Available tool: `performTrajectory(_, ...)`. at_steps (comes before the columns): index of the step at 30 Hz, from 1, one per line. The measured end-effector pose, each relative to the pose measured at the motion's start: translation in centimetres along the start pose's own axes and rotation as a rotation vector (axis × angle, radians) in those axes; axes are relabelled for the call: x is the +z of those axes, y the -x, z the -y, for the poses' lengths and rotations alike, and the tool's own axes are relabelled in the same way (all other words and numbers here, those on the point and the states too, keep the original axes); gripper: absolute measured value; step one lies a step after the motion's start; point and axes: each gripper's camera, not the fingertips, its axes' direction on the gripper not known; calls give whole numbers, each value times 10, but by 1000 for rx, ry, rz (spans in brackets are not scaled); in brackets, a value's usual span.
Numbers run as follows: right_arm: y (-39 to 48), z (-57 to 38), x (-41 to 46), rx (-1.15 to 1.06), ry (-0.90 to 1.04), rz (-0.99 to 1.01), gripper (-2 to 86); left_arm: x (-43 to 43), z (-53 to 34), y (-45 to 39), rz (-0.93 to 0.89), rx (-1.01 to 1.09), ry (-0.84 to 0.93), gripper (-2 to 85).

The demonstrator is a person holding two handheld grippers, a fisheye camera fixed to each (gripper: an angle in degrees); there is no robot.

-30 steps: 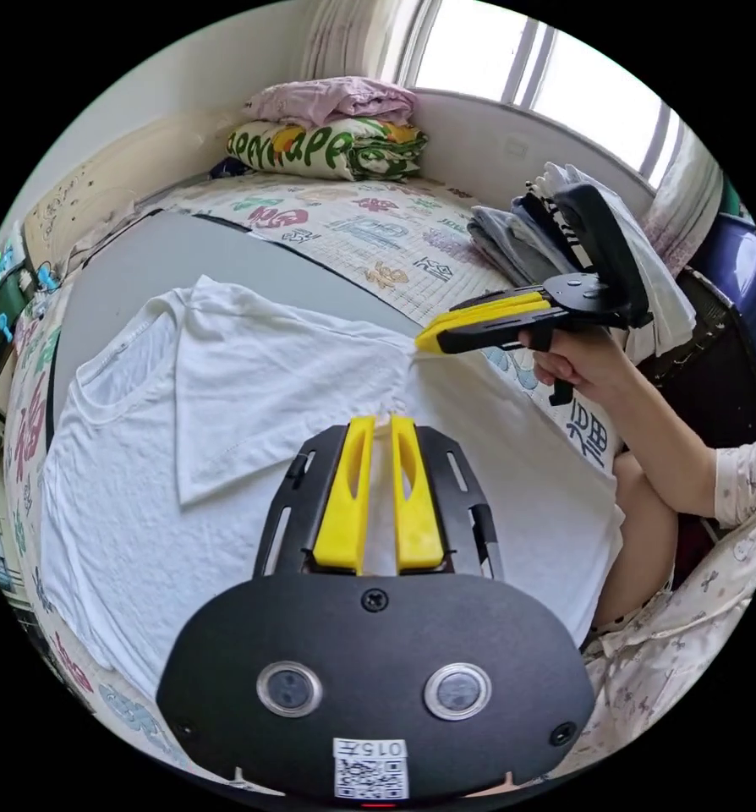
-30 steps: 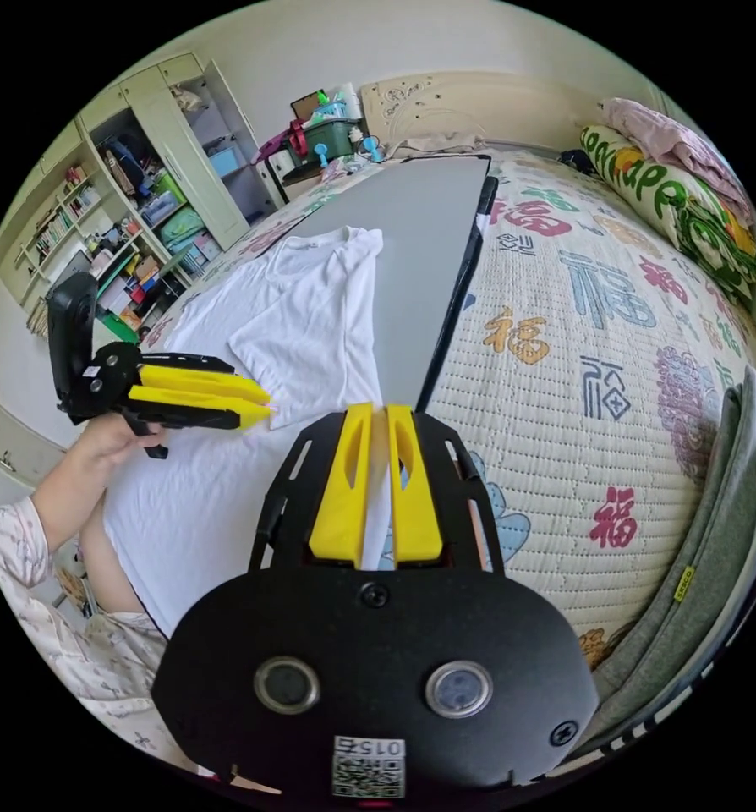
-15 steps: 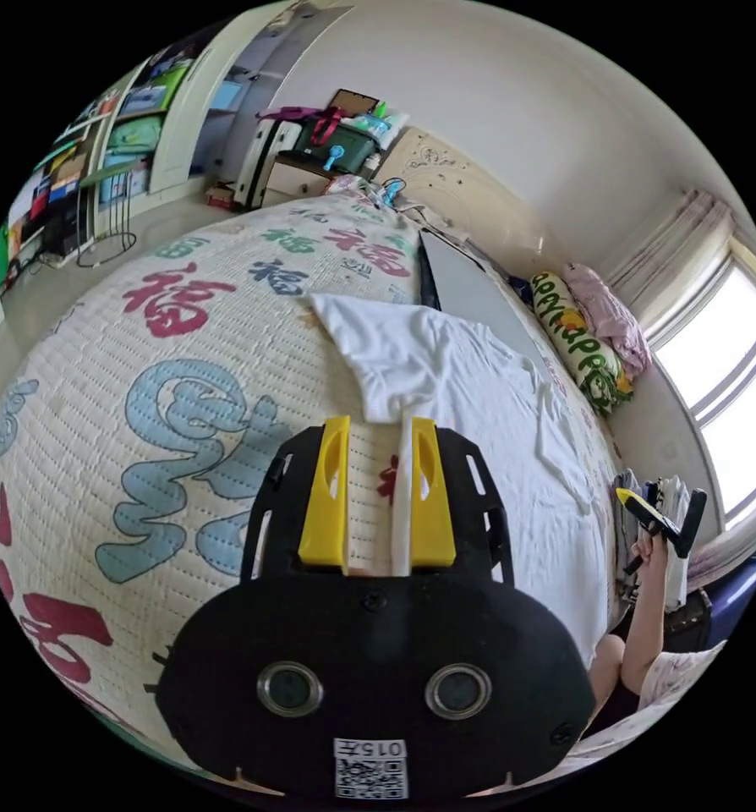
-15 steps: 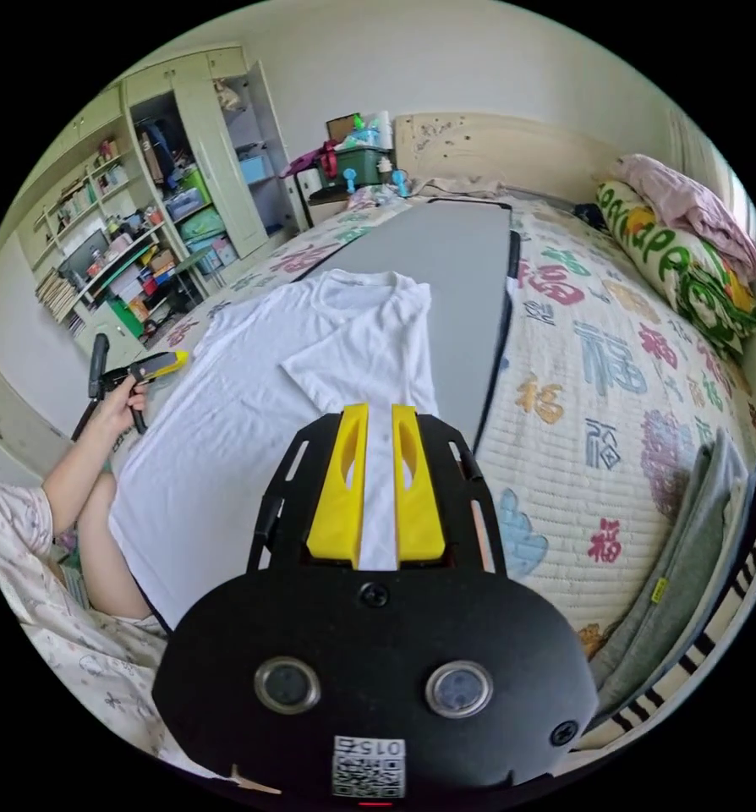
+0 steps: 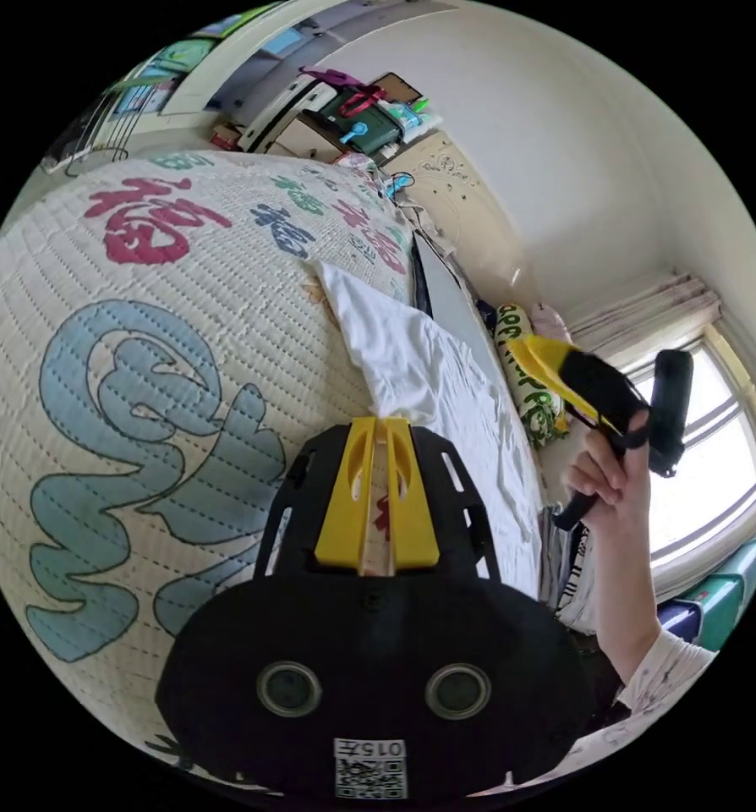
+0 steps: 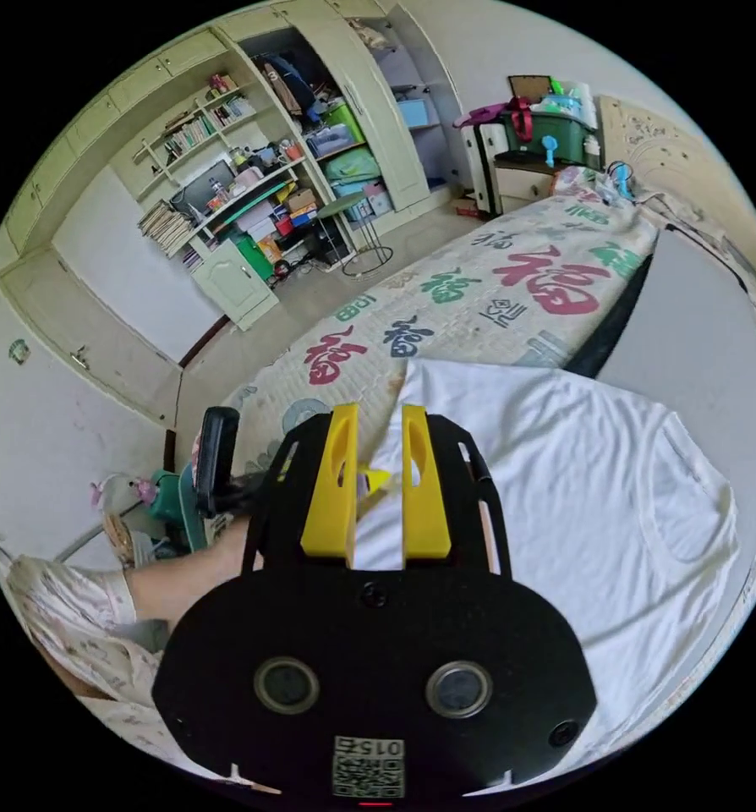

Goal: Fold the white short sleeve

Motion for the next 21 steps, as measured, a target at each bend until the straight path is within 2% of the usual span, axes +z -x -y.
performTrajectory(4,-24,48,92,114,113,15,95,-15,3,-4,-39,-44,-13,-1)
performTrajectory(8,-49,65,149,207,187,-6,107,-23,2,-1,-72,-60,-9,-2)
performTrajectory(10,-59,70,177,215,242,-128,103,-30,1,5,-71,-53,-3,-2)
performTrajectory(16,-75,71,210,179,284,-303,46,-34,-31,23,-77,-58,-3,-3)
performTrajectory(19,-87,73,203,200,262,-271,21,-36,-52,15,7,40,-1,-4)
performTrajectory(21,-97,69,179,234,169,-246,13,-41,-66,4,69,134,-17,-4)
